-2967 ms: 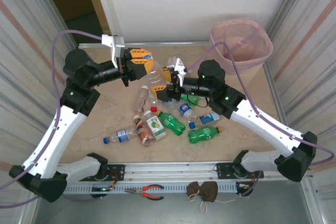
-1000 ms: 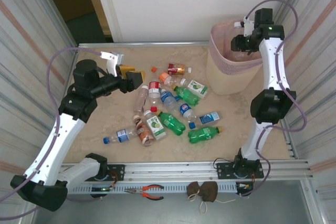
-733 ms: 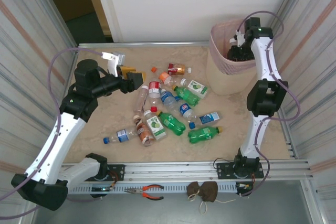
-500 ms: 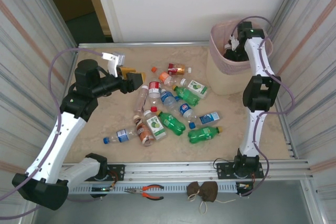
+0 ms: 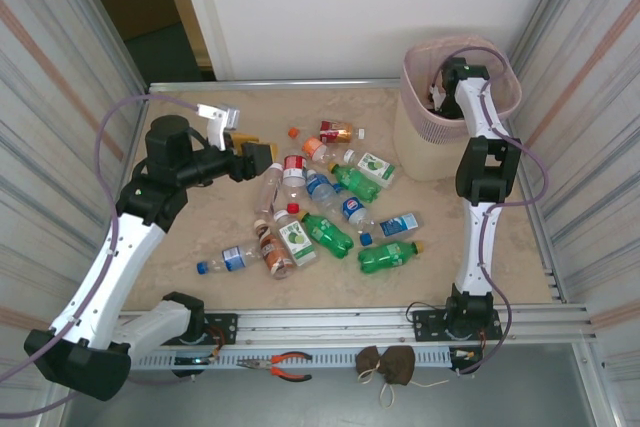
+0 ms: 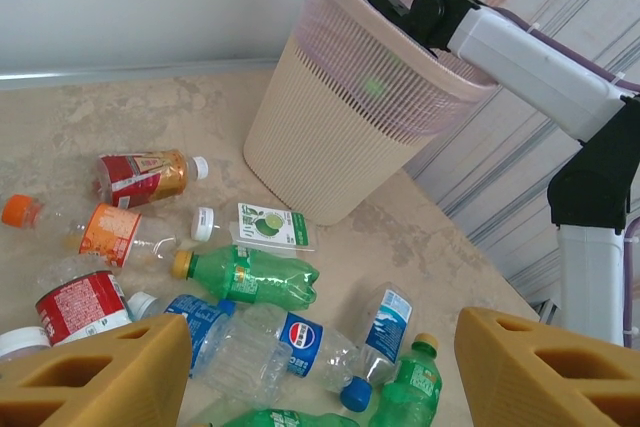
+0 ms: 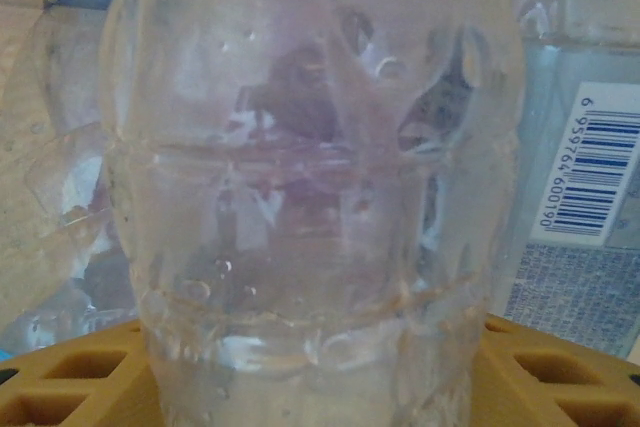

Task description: Put the plastic bottles in the bin

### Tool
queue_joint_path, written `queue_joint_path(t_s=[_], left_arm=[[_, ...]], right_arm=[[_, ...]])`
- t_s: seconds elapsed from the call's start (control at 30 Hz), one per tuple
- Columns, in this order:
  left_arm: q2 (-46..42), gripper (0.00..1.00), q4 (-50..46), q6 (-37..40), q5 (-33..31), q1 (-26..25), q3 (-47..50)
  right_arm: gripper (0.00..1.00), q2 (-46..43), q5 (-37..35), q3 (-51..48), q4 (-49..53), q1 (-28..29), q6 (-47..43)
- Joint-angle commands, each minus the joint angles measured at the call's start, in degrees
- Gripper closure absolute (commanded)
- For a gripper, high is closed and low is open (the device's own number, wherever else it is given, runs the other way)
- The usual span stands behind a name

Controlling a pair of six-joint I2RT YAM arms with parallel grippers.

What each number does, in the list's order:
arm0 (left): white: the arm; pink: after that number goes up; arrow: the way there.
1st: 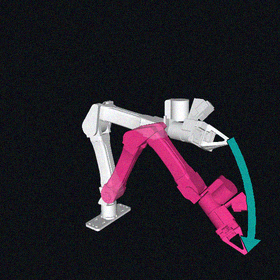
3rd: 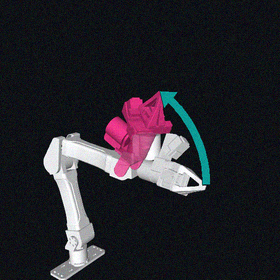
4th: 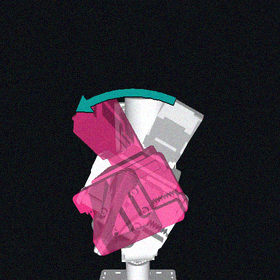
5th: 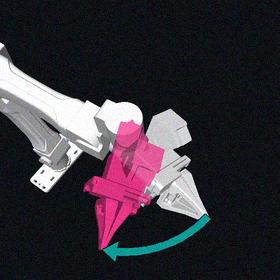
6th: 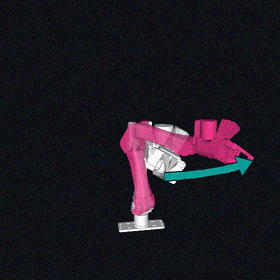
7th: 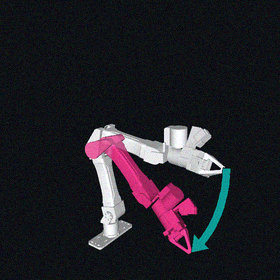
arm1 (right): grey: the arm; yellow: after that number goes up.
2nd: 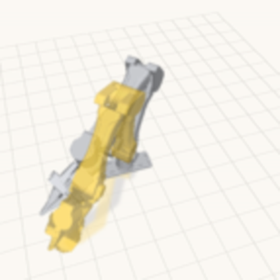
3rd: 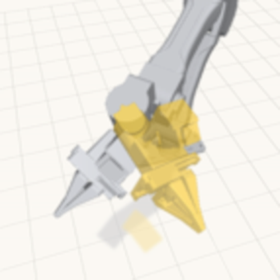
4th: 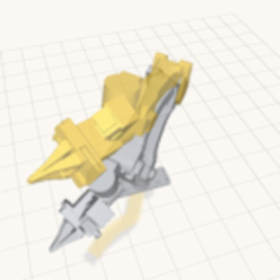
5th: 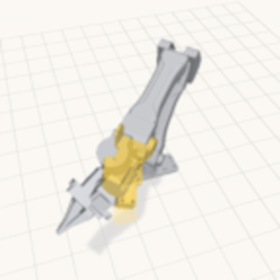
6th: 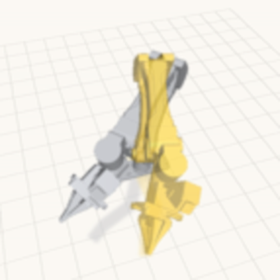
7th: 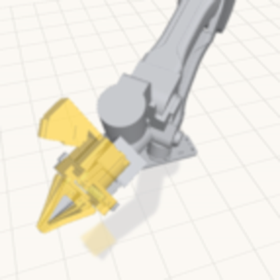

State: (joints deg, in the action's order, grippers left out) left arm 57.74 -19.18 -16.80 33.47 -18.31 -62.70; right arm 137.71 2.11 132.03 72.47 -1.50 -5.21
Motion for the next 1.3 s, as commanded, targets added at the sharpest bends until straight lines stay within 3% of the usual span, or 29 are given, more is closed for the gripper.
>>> queue_joint_path(t_s=[0.0,0.37,0.87,1.0,1.27], left_arm=[[-0.65,0.3,-1.22,0.19,1.63,0.51,0.66],[-0.91,0.3,-5.59,3.3,0.98,0.53,0.04],[1.14,0.29,-24.64,20.58,-4.77,0.51,-4.66],[1.33,0.31,-24.48,16.9,-6.88,0.5,-3.05],[0.4,0.29,-21.98,-2.98,-12.2,0.95,0.56]], right_arm=[[0.36,3.05,-0.52,1.1,0.55,0.25,-0.37],[0.19,-5.97,-0.65,1.82,0.83,0.43,0.66],[0.18,-19.22,-0.37,3.04,0.31,0.49,1.74],[0.18,-22.37,0.08,2.89,0.17,0.78,2.0],[0.18,-29.1,-0.53,0.54,-1.0,1.92,2.22]])
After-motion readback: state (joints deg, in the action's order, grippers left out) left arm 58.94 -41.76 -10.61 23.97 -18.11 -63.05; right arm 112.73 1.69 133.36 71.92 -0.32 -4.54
